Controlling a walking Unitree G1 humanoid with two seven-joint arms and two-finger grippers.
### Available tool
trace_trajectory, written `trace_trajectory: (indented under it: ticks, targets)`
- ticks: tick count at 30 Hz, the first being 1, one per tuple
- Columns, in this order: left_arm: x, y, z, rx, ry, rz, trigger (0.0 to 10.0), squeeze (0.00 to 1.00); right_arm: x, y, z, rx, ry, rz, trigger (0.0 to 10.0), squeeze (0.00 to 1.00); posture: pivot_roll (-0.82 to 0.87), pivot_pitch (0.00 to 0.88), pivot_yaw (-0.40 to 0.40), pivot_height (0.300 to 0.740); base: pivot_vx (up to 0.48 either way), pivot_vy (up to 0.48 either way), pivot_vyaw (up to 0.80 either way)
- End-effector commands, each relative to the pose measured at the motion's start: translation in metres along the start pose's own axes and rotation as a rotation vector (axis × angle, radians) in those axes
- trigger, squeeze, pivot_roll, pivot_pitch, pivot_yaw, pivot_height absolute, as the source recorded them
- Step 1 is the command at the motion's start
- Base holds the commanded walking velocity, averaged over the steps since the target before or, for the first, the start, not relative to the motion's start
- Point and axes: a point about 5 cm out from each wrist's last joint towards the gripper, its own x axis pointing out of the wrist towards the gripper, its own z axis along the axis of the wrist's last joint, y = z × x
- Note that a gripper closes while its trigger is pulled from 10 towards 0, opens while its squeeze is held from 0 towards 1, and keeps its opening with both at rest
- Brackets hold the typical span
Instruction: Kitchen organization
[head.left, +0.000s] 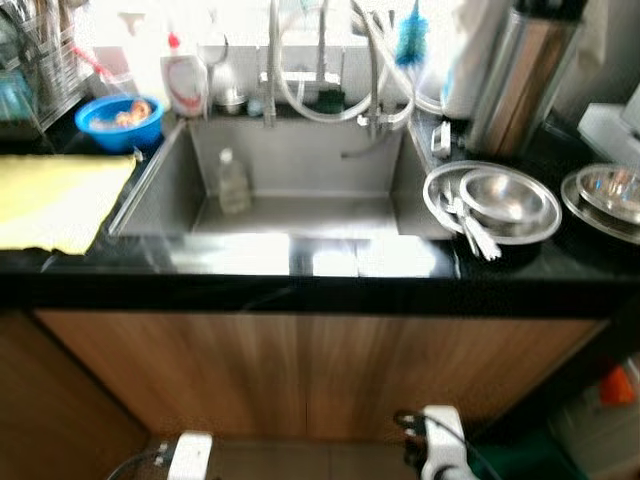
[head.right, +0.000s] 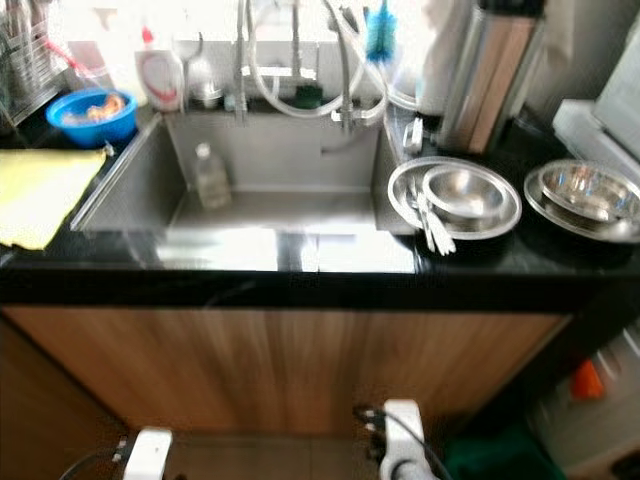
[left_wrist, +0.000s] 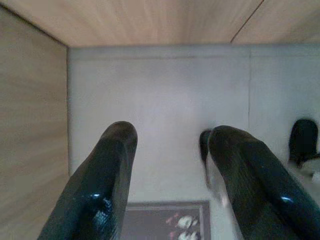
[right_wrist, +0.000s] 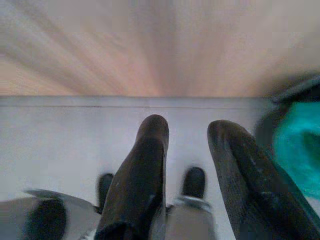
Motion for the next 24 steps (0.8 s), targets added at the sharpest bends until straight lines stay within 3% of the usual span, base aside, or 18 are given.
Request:
trace_trajectory:
  ticks: [1, 12, 18, 24]
  targets:
    - [0.001, -0.003, 0.002, 0.020, -0.007, -0.009, 10.0, 0.00, 0.000, -0.004, 0.000, -0.001, -0.001, -0.011, 10.0, 0.00, -0.01, 0.000, 0.037, 0.740, 0.000, 0.000, 0.00]
    - [0.000, -0.009, -0.001, 0.036, -0.004, -0.026, 10.0, 0.00, -0.003, -0.018, 0.007, -0.021, -0.085, -0.026, 10.0, 0.00, -0.05, 0.000, 0.041, 0.740, 0.000, 0.000, 0.00]
    - [-0.001, -0.013, -0.004, 0.036, 0.000, -0.034, 10.0, 0.00, -0.006, -0.026, 0.037, -0.047, -0.284, -0.024, 10.0, 0.00, -0.07, 0.000, 0.030, 0.740, 0.000, 0.000, 0.00]
    - [-0.001, -0.013, -0.004, 0.043, -0.011, -0.030, 10.0, 0.00, -0.014, -0.029, 0.045, -0.087, -0.419, -0.035, 10.0, 0.00, -0.08, 0.000, 0.022, 0.740, 0.000, 0.000, 0.00]
